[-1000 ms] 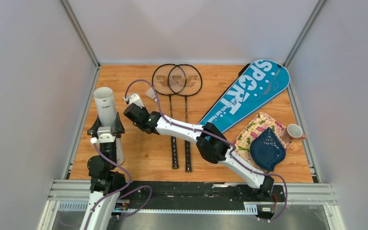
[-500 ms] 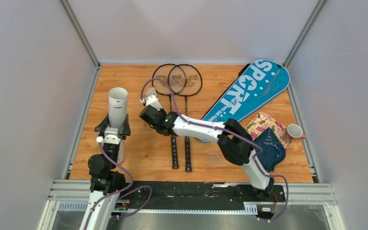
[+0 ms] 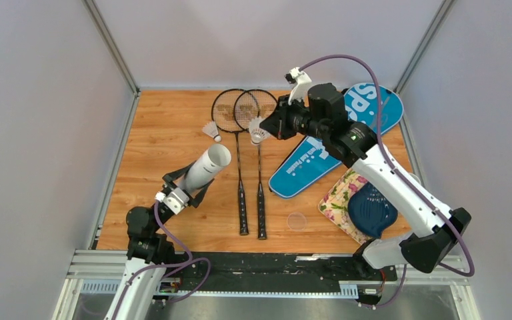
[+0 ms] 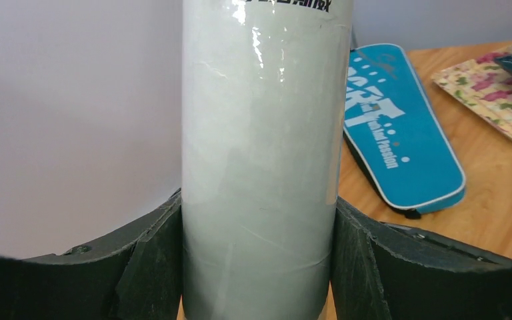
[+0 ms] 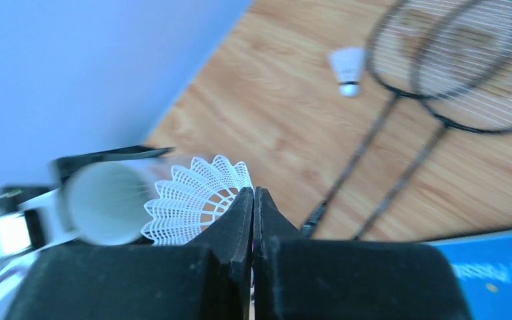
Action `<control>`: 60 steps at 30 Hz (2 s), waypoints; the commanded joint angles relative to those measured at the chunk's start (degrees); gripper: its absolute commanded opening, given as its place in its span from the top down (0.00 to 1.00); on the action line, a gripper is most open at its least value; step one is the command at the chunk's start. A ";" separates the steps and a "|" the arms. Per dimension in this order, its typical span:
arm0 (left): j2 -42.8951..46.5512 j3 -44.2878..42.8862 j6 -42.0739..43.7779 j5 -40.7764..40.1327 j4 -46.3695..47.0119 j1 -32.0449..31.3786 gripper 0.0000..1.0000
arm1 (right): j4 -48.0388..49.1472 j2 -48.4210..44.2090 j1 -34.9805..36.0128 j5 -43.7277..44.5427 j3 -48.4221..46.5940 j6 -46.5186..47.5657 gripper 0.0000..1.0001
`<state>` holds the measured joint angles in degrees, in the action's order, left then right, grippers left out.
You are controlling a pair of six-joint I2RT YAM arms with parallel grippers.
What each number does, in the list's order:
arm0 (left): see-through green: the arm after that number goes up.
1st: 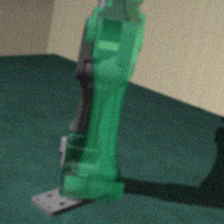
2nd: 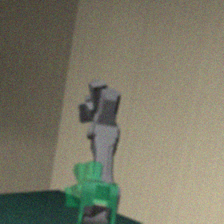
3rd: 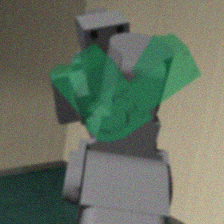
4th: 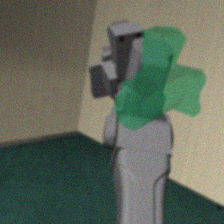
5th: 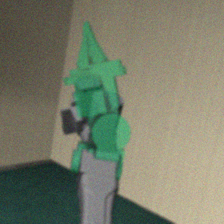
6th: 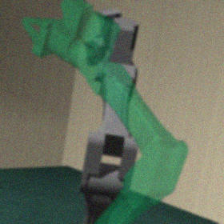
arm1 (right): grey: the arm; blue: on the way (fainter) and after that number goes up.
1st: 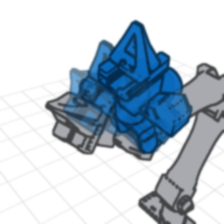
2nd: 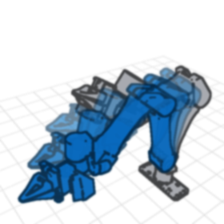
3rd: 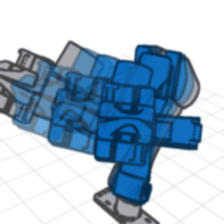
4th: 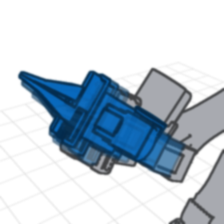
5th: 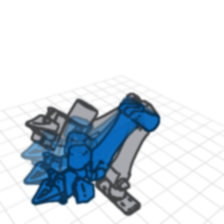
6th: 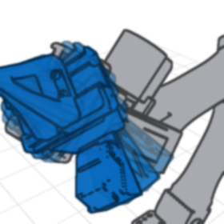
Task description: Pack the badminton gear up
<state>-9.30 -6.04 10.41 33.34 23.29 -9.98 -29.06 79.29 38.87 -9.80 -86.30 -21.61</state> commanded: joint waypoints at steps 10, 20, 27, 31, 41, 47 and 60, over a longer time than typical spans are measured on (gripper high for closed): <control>-2.21 1.30 -5.23 9.90 0.01 0.05 0.94 | 0.85 1.31 7.09 -18.24 -8.71 -7.40 1.00; -1.69 1.30 -5.49 9.11 0.35 -0.04 0.94 | 6.64 1.22 13.24 -8.23 -5.63 -7.40 0.99; -1.33 1.47 -5.58 8.14 0.53 -0.04 0.94 | 10.86 1.13 17.90 6.81 -0.63 -5.82 0.88; -0.72 1.65 -5.49 7.35 0.71 -0.04 0.94 | 12.01 1.22 18.61 8.40 1.22 -5.55 0.80; -0.10 1.74 -5.41 5.77 0.97 -0.04 0.95 | 7.88 2.98 19.92 13.92 0.26 -3.71 0.49; 0.60 1.82 -5.41 3.75 0.44 -0.04 0.95 | 8.23 2.89 22.74 22.88 2.28 -5.64 0.46; 0.86 1.74 -5.05 2.96 0.18 -0.04 0.95 | 3.39 -2.21 20.28 21.41 1.92 -0.46 0.37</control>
<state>-8.75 -5.28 8.84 36.97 24.69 -10.00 -23.97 79.26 60.47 9.45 -84.99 -24.23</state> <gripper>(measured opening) 0.734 0.658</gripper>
